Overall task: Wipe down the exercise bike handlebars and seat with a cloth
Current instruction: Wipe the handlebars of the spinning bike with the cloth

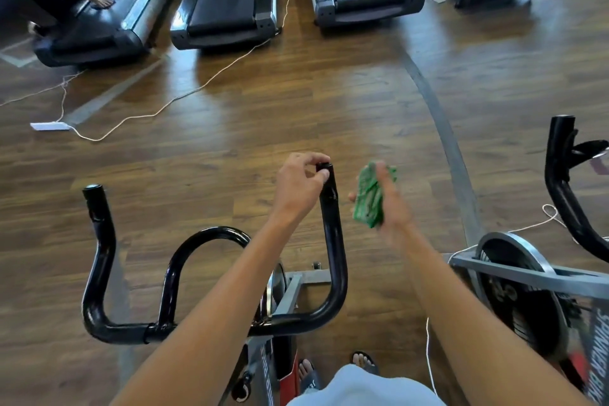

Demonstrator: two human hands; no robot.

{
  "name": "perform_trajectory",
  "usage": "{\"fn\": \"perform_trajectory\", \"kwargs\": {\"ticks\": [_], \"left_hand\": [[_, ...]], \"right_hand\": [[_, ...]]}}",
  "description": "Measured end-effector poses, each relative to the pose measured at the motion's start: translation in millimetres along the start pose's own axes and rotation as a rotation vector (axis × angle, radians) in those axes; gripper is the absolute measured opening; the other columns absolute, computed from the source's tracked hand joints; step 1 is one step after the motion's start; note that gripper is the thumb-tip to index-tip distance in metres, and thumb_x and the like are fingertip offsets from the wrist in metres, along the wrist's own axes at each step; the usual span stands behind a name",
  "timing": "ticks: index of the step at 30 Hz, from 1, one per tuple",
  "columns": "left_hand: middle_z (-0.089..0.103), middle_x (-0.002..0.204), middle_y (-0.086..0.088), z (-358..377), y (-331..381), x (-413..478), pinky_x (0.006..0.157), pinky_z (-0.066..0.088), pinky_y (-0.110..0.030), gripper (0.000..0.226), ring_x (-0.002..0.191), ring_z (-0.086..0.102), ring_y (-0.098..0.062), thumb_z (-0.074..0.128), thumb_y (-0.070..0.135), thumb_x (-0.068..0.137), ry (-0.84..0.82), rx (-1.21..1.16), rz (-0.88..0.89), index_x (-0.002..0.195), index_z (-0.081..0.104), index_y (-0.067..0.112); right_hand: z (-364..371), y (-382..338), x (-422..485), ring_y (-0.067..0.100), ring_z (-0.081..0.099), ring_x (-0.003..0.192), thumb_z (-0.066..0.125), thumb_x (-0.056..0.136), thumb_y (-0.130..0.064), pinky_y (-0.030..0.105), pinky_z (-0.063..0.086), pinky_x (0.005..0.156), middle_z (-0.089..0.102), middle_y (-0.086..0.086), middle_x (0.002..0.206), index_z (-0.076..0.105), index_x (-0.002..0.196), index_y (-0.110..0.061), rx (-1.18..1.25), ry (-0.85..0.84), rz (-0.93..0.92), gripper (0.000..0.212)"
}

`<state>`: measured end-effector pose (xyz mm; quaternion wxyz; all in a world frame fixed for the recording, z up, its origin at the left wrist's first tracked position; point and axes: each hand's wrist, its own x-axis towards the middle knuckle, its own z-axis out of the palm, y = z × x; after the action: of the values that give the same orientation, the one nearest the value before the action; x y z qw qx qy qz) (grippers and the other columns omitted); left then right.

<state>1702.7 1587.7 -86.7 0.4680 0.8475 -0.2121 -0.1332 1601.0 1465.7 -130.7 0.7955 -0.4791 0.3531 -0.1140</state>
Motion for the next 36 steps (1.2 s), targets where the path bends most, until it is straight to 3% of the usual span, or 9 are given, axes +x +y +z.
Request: {"fn": "perform_trajectory", "kwargs": {"ticks": [5,8,16,21,26,29,31,32,36], "left_hand": [[0.074,0.104,0.002,-1,-6,0,0.085,0.059,-0.029,0.028,0.090,0.071,-0.007,0.066,-0.001,0.086,0.102,-0.016,0.091,0.104,0.077,0.017],[0.076,0.100,0.000,-3,-5,6,0.082,0.060,-0.031,0.027,0.086,0.072,-0.008,0.068,-0.002,0.084,0.090,0.001,0.107,0.102,0.078,0.015],[0.075,0.099,-0.003,-6,-8,12,0.081,0.055,-0.021,0.028,0.087,0.069,-0.011,0.064,-0.005,0.082,0.039,0.045,0.155,0.100,0.079,0.010],[0.074,0.099,-0.004,-4,-11,11,0.080,0.053,-0.019,0.027,0.087,0.068,-0.015,0.062,-0.005,0.082,0.041,0.024,0.189,0.098,0.078,0.008],[0.063,0.099,-0.007,6,-19,6,0.084,0.052,-0.033,0.025,0.089,0.062,-0.021,0.054,-0.006,0.082,0.050,-0.041,0.217,0.097,0.072,0.004],[0.056,0.098,-0.004,15,-22,-2,0.082,0.051,-0.034,0.024,0.087,0.059,-0.022,0.051,-0.005,0.084,0.065,-0.064,0.234,0.098,0.068,0.004],[0.055,0.097,-0.004,15,-23,-5,0.080,0.052,-0.034,0.024,0.085,0.059,-0.022,0.051,-0.006,0.085,0.088,-0.098,0.239,0.098,0.068,0.004],[0.054,0.097,-0.003,15,-23,-5,0.079,0.052,-0.033,0.024,0.085,0.059,-0.022,0.050,-0.006,0.085,0.101,-0.108,0.238,0.098,0.067,0.004],[0.051,0.094,0.001,17,-21,-7,0.076,0.050,-0.028,0.023,0.083,0.057,-0.021,0.050,-0.005,0.084,0.114,-0.105,0.246,0.097,0.066,0.005]], "right_hand": [[53,8,13,0.025,0.065,0.100,0.041,0.092,-0.071,0.036,0.053,0.084,0.067,0.011,0.114,0.058,0.125,-0.016,-0.263,-0.091,-0.178,0.066],[64,0,21,0.025,0.066,0.103,0.041,0.101,-0.056,0.037,0.053,0.087,0.068,0.009,0.110,0.064,0.115,-0.023,-0.273,-0.025,-0.268,0.042],[45,58,-35,0.012,0.057,0.078,0.040,0.107,-0.038,0.026,0.046,0.066,0.059,-0.004,0.086,0.055,0.099,-0.028,-0.308,0.139,-0.104,0.020],[45,70,-24,0.020,0.063,0.087,0.044,0.097,-0.063,0.052,0.052,0.088,0.062,-0.007,0.087,0.056,0.106,-0.037,-0.451,0.236,-0.136,0.030],[52,130,-98,0.015,0.062,0.067,0.042,0.103,-0.048,0.037,0.054,0.063,0.062,0.002,0.085,0.054,0.104,-0.028,-0.137,0.551,-0.016,0.023],[98,160,-131,0.026,0.064,0.095,0.039,0.105,-0.045,0.046,0.055,0.084,0.063,0.010,0.116,0.048,0.123,-0.033,0.129,0.822,-0.068,0.023],[122,165,-151,0.030,0.054,0.124,0.033,0.106,-0.048,0.031,0.038,0.106,0.052,0.005,0.139,0.040,0.141,-0.034,0.258,0.845,0.093,0.039],[127,165,-154,0.028,0.048,0.131,0.031,0.107,-0.046,0.019,0.031,0.101,0.048,0.002,0.140,0.036,0.148,-0.030,0.334,0.848,0.169,0.045],[120,166,-141,0.024,0.062,0.106,0.032,0.105,-0.048,0.037,0.051,0.091,0.060,0.010,0.123,0.042,0.136,-0.030,0.434,0.917,0.156,0.037]]}}
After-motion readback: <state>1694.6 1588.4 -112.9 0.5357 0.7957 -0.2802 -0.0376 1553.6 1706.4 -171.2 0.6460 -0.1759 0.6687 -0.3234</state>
